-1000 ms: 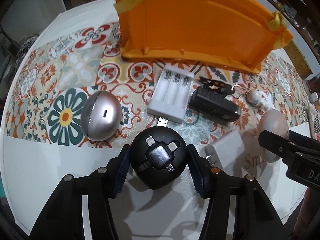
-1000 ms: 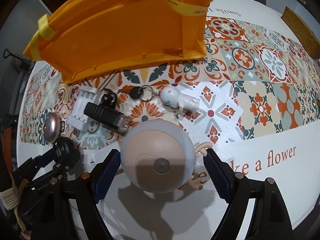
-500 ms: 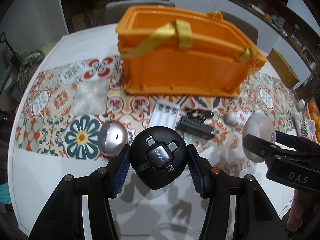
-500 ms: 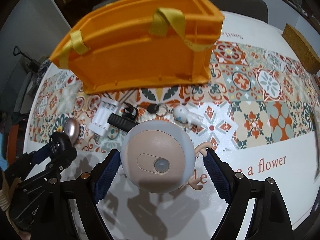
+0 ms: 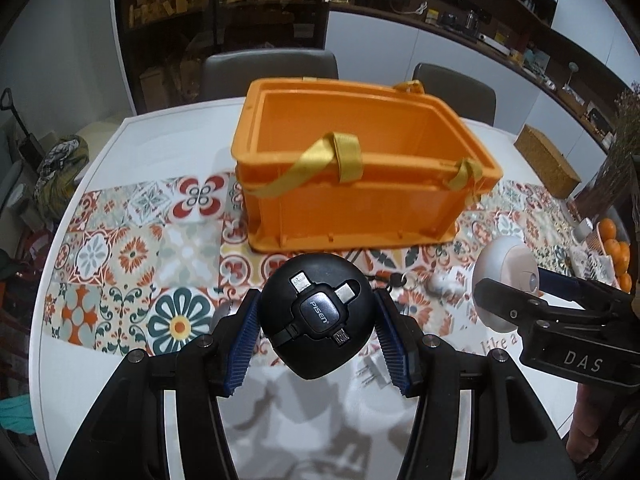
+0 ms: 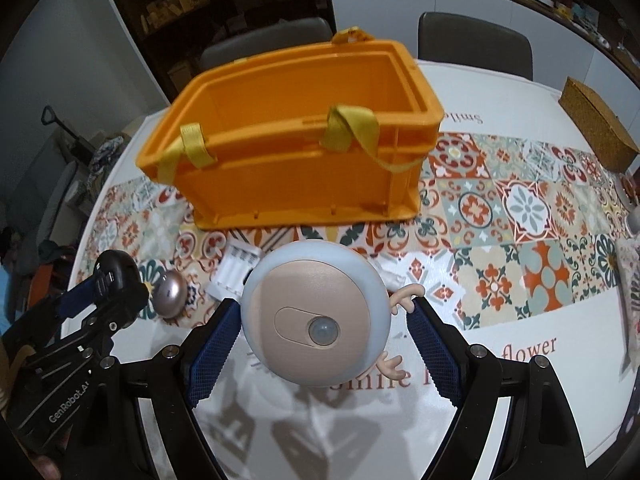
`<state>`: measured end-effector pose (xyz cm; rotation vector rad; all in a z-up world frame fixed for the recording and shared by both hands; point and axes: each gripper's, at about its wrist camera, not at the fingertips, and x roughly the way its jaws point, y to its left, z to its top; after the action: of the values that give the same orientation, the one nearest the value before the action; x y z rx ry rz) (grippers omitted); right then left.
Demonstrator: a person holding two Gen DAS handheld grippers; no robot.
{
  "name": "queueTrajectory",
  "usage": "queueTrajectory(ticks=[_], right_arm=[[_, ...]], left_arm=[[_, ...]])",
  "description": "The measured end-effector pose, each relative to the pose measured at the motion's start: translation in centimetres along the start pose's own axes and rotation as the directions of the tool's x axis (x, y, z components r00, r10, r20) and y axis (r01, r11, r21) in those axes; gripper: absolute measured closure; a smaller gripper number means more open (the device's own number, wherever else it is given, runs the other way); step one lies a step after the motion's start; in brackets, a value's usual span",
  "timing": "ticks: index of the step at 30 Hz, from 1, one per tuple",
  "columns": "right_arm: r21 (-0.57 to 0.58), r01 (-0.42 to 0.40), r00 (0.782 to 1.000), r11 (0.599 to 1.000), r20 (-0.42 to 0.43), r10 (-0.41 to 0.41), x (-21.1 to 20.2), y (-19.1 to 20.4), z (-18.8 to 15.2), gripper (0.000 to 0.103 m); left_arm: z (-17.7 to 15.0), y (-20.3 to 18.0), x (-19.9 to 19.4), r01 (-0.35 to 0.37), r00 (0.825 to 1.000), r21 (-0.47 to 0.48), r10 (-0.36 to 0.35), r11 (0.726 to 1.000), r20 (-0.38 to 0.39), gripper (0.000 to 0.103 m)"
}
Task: Organize rigid objects
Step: 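Carry the black speaker with the left tool while the right tool carries the peach speaker over the crate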
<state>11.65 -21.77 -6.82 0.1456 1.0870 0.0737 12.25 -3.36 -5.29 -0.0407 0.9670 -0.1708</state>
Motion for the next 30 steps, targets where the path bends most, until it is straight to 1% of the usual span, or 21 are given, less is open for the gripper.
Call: queueTrajectory(ticks=[8, 15, 21, 25, 30], right_arm=[[-0.005, -0.008, 0.997, 1.0, 0.073, 0.009, -1.6, 0.3, 2.1, 0.018], [-0.018, -0.014, 0.993, 1.0, 0.113, 0.016, -2.1, 0.8, 4.1, 0.018], [-0.024, -0.011, 0.99, 1.0, 0.142, 0.015, -2.5, 0.9, 6.1, 0.018], [-0.031, -0.008, 0.987, 1.0, 0.158, 0.012, -2.6, 1.1, 7.3, 0.018], [-0.04, -0.001, 0.983, 0.999, 0.181, 0.008, -2.7, 1.3, 8.6, 0.018]], left_arm=[[2.6, 0.0, -1.1, -0.014, 0.998, 0.027, 0.012, 1.0, 0.069, 0.048], [4.8, -0.4, -2.0, -0.013, 0.993, 0.047, 0.007, 0.999, 0.115, 0.048], [6.8, -0.3, -2.1, -0.008, 0.991, 0.056, 0.001, 0.998, 0.135, 0.048], [7.8, -0.4, -2.1, -0.024, 0.988, 0.073, 0.013, 0.997, 0.151, 0.048], [9.3, -0.4, -2.1, -0.023, 0.986, 0.077, 0.01, 0.997, 0.165, 0.048]])
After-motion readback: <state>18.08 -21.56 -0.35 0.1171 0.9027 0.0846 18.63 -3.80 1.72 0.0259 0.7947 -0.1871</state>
